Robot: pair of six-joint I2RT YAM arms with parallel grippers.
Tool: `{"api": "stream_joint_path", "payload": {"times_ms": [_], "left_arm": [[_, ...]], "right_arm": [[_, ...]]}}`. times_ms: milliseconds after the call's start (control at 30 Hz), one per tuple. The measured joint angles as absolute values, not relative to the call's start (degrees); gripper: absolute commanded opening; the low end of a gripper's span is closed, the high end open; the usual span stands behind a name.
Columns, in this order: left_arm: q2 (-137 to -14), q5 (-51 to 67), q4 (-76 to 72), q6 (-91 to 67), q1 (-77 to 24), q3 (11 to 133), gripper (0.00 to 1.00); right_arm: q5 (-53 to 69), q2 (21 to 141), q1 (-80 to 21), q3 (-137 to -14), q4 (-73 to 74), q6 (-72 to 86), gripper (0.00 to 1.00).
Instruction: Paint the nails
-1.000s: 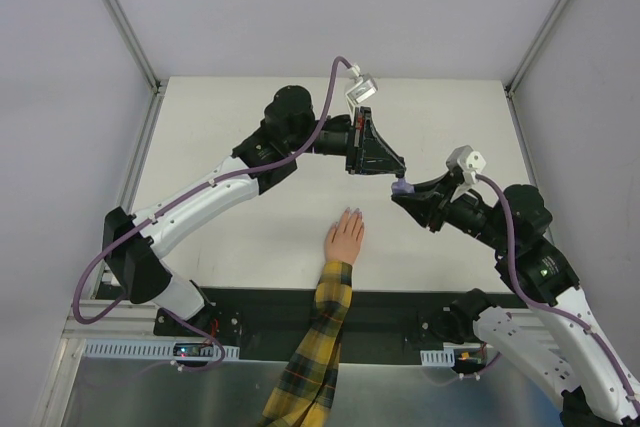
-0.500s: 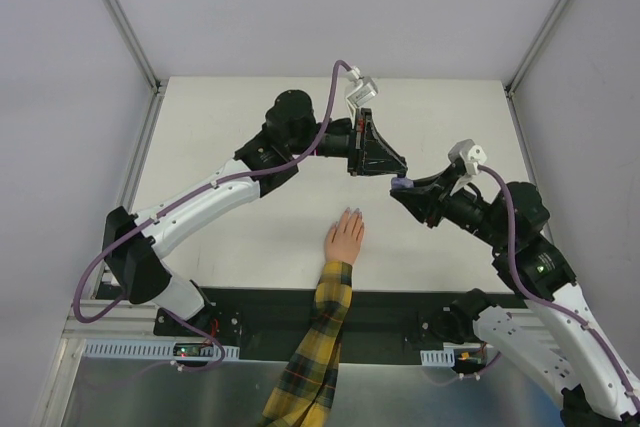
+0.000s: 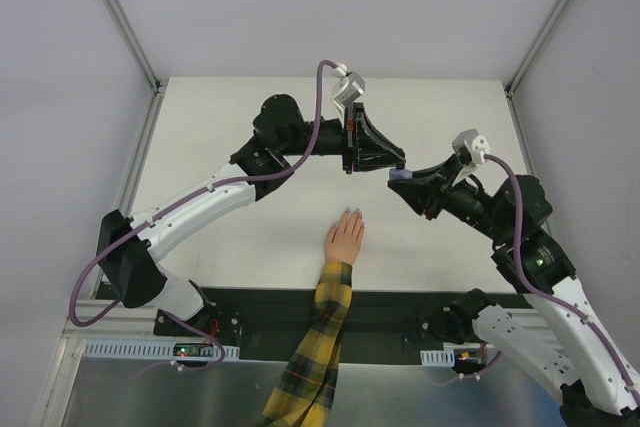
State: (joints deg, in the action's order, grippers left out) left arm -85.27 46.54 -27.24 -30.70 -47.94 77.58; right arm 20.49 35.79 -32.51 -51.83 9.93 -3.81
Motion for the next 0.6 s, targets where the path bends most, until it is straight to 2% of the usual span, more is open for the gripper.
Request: {"api": "stream_joint_path", "payload": {"times_ms": [600], "left_arm": [[-85.14,50.94,-25.21,-29.34,-47.29,81.30,0.01]], "right_arm": [[25.32,38.94,-32.45,-57.84,12.71,-9.63,0.00]]}}
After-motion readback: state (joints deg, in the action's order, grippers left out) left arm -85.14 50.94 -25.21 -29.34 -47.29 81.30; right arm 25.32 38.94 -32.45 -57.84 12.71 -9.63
